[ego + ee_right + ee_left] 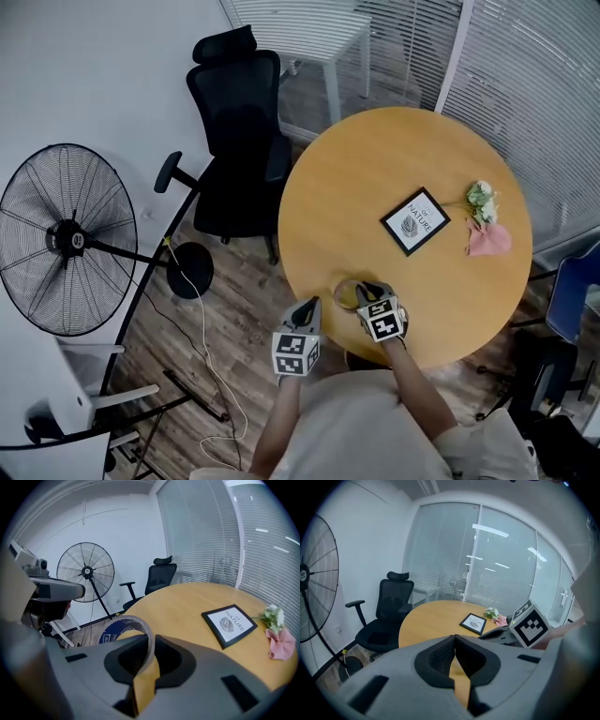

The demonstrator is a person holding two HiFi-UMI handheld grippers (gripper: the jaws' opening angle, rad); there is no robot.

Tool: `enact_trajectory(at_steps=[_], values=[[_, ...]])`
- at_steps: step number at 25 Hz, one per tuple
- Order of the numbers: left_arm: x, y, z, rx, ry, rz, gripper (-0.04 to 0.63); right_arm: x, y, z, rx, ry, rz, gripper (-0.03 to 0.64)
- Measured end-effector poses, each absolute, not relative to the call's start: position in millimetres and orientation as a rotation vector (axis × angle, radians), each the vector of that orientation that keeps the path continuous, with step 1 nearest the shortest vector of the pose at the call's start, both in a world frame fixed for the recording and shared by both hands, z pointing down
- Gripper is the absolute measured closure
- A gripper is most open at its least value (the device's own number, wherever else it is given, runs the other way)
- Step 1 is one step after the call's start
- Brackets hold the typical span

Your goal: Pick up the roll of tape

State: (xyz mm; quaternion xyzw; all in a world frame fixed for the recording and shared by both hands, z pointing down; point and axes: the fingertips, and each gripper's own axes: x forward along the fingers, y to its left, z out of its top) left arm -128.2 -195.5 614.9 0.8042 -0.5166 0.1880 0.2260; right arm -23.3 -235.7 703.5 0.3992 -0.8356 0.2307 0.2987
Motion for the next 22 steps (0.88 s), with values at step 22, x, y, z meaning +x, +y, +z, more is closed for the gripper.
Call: enact_trajectory(at_steps=[22], values=[[-130,-154,615,2.221,-1.43,0.534,0.586,-10,-203,663,1.214,-2.352,0.69,0.574]])
